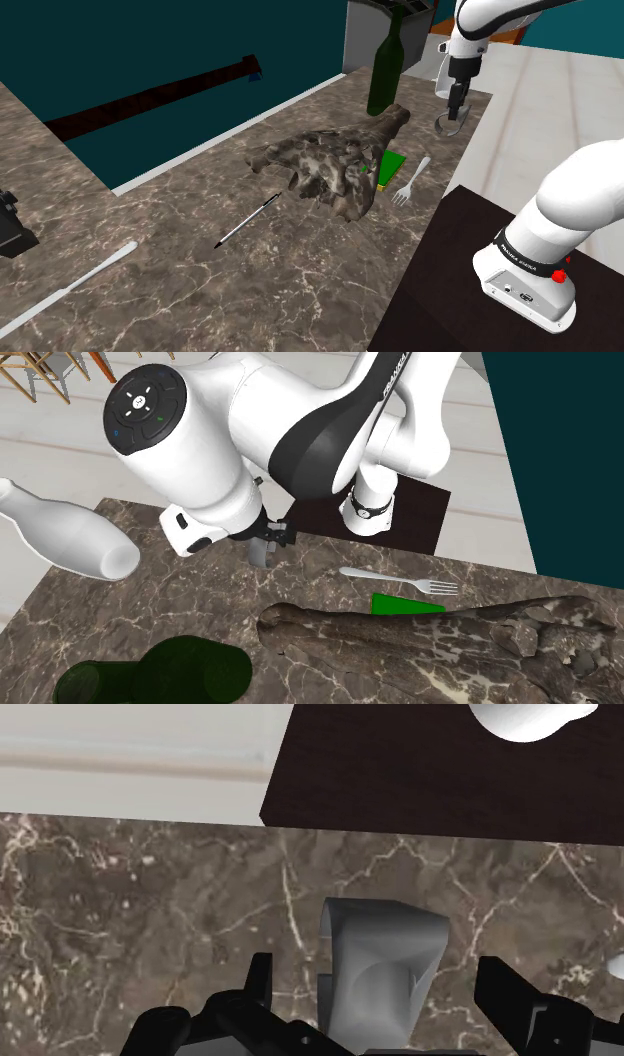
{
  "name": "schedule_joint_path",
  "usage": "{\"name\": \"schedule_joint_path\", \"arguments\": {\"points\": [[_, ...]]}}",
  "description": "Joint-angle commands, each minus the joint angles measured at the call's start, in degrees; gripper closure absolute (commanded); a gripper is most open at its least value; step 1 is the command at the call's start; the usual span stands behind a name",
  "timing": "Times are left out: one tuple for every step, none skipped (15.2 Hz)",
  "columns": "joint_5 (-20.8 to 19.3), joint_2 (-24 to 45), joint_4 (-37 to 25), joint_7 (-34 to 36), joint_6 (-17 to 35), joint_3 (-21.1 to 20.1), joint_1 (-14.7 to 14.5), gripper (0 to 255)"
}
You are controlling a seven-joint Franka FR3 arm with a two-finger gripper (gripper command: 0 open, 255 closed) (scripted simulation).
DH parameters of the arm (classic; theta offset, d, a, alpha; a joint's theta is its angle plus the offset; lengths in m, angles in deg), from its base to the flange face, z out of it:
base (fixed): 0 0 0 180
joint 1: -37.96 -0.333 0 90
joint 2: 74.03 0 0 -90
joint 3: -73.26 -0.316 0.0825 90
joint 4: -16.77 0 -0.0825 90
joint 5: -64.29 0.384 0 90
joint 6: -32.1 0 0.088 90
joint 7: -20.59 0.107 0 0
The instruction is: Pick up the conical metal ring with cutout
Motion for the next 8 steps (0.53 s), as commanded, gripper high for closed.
{"name": "schedule_joint_path", "arguments": {"points": [[-0.10,0.64,1.12,0.08,1.79,0.21,0.00,0],[-0.16,0.91,1.69,0.13,2.63,0.31,0.01,0],[-0.19,1.07,2.01,0.15,3.11,0.37,0.02,0],[-0.19,1.07,2.02,0.15,3.11,0.37,0.02,0],[-0.18,1.27,1.92,0.10,3.23,0.42,0.02,255],[-0.16,1.32,1.85,0.11,3.20,0.41,0.00,255],[-0.16,1.32,1.85,0.11,3.19,0.41,0.00,255],[-0.15,1.36,1.82,0.11,3.20,0.41,-0.01,255]]}}
